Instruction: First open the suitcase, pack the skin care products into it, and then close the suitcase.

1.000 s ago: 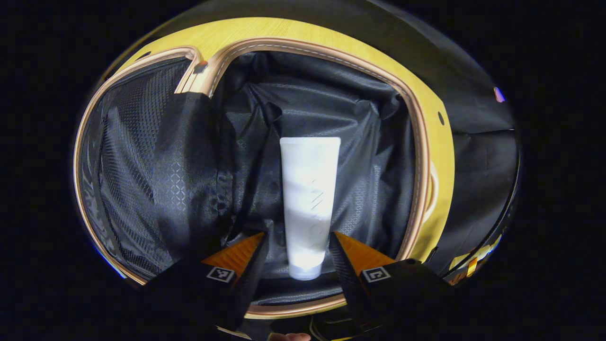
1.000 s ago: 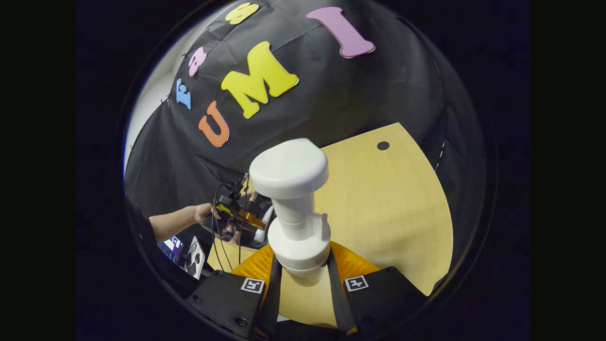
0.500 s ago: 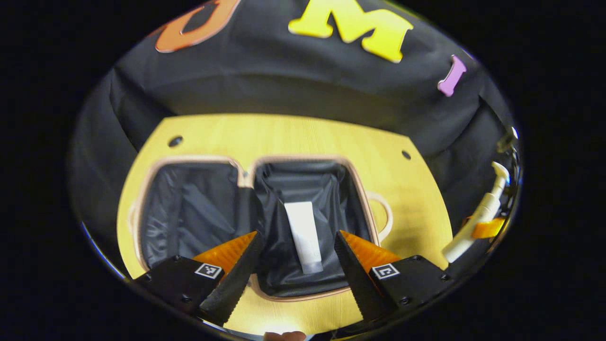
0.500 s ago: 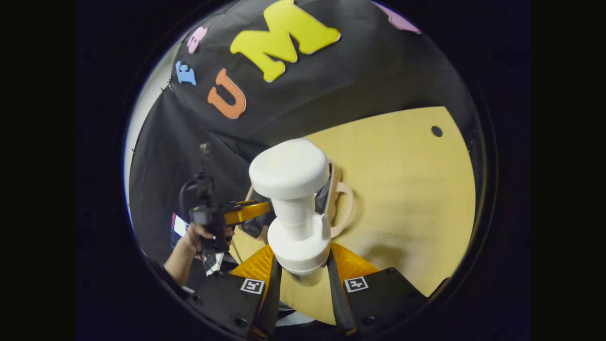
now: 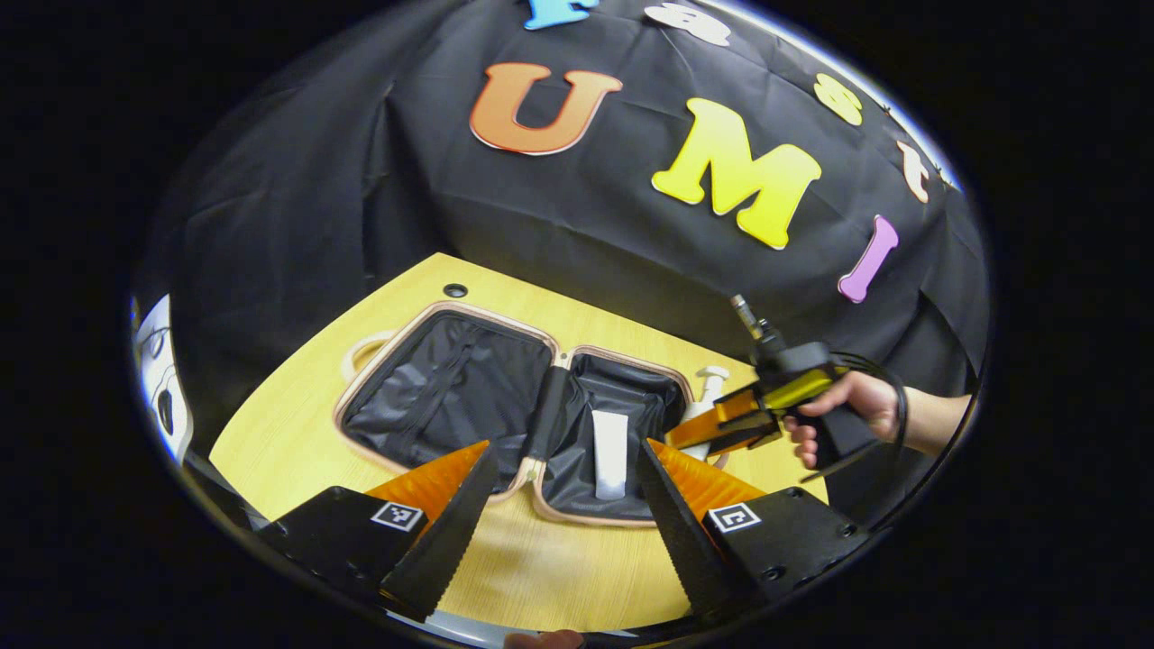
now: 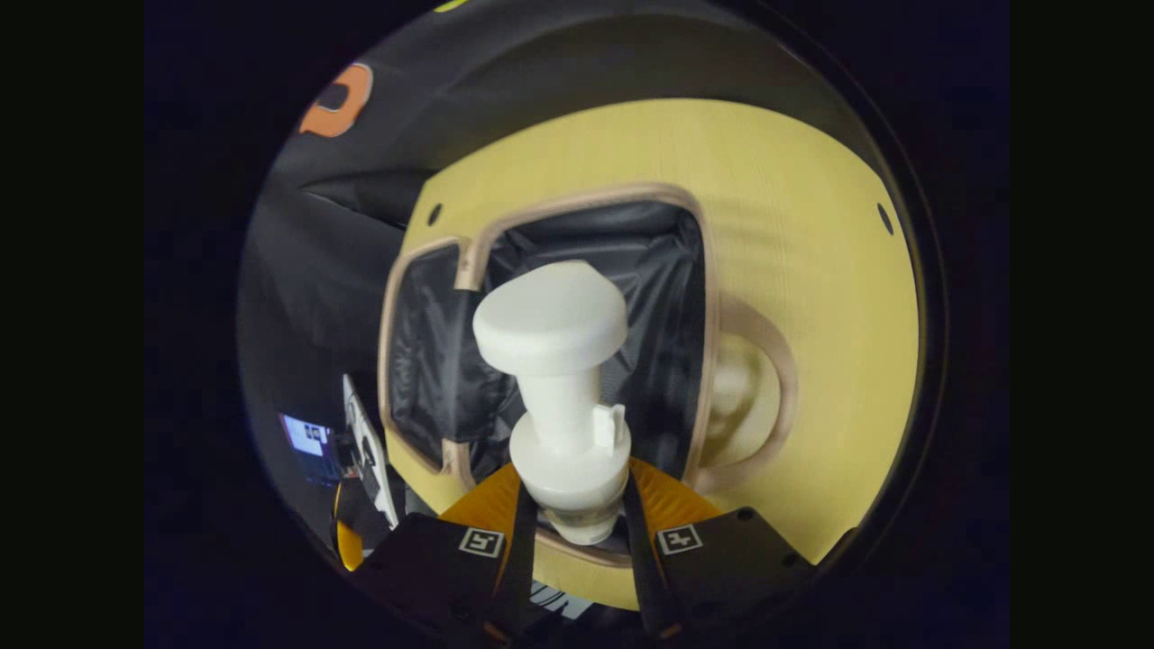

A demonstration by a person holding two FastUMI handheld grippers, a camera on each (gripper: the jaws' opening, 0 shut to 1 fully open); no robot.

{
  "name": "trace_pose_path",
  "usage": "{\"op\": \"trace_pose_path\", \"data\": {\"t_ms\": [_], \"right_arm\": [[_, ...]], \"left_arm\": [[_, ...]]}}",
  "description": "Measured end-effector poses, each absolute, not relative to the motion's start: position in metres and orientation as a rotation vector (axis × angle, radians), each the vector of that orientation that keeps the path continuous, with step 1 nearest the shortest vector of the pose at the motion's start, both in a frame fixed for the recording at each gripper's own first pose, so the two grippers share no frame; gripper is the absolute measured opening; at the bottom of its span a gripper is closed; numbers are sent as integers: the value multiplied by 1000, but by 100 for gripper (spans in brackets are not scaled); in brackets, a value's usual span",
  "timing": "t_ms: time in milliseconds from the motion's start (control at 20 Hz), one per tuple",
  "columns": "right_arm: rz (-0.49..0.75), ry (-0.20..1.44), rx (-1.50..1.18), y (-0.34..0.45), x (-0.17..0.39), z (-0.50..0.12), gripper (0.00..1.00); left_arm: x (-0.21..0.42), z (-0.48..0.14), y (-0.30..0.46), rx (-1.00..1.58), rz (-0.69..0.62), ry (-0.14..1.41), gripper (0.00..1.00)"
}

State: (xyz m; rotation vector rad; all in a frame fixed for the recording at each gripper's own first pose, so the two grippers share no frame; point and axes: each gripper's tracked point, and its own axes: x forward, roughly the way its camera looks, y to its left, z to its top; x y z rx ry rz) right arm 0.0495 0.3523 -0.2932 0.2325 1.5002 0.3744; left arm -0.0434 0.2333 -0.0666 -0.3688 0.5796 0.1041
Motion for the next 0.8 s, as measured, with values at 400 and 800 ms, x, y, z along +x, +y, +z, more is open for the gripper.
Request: {"op": "trace_pose_path", "data": {"t_ms": [400, 800], "right_arm": [[122, 1511, 222, 349, 67, -342, 42], [115, 1488, 159, 352, 67, -352, 53]], "left_arm": [[-80, -68, 250, -418, 147, 581, 99], [-64, -59, 248, -401, 130, 569, 99]]}}
